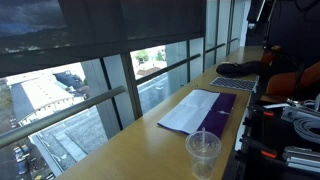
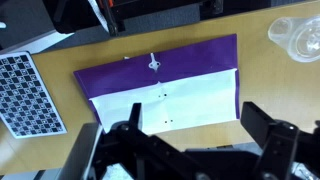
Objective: Close the purple file holder
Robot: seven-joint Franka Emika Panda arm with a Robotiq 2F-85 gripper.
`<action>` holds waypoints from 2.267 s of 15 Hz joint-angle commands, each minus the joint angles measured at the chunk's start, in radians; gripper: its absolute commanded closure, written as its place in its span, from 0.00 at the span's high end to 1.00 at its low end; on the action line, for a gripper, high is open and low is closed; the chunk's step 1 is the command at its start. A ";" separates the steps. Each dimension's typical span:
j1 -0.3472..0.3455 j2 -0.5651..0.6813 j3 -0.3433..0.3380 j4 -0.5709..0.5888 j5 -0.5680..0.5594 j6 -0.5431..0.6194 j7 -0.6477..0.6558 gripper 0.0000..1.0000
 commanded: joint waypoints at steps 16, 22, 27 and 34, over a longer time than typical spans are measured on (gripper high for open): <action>-0.134 0.403 -0.075 0.106 -0.136 0.328 -0.042 1.00; -0.138 0.801 -0.153 0.380 -0.076 0.435 -0.144 1.00; -0.163 1.061 -0.140 0.690 0.030 0.315 -0.277 1.00; -0.250 1.277 -0.125 0.947 0.066 0.223 -0.406 1.00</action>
